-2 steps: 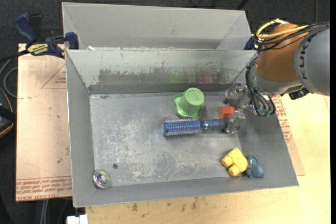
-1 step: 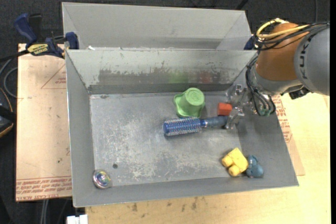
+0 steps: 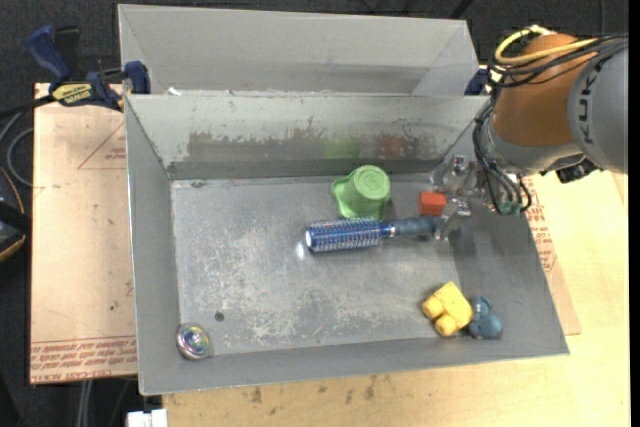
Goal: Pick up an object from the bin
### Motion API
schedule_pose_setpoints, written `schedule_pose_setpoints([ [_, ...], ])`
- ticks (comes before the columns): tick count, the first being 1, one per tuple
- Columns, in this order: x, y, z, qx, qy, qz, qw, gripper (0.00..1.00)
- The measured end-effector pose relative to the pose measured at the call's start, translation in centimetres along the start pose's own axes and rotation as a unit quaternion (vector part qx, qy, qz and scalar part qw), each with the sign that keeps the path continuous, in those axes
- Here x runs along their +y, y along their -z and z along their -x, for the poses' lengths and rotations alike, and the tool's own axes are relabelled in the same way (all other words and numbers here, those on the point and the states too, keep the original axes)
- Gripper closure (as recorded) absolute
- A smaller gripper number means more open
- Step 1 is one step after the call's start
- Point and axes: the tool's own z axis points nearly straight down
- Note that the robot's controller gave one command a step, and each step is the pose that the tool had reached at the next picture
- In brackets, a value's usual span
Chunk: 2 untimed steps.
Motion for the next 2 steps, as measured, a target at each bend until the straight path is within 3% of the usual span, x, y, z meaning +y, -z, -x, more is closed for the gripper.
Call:
schedule_pose_setpoints([
  [1,0.0,4.0,0.1,-0.0008,0.0,0.0,1.0,1.0],
  [2,0.0,10.9,0.3,-0.0016,0.001,0.0,1.0,1.0],
])
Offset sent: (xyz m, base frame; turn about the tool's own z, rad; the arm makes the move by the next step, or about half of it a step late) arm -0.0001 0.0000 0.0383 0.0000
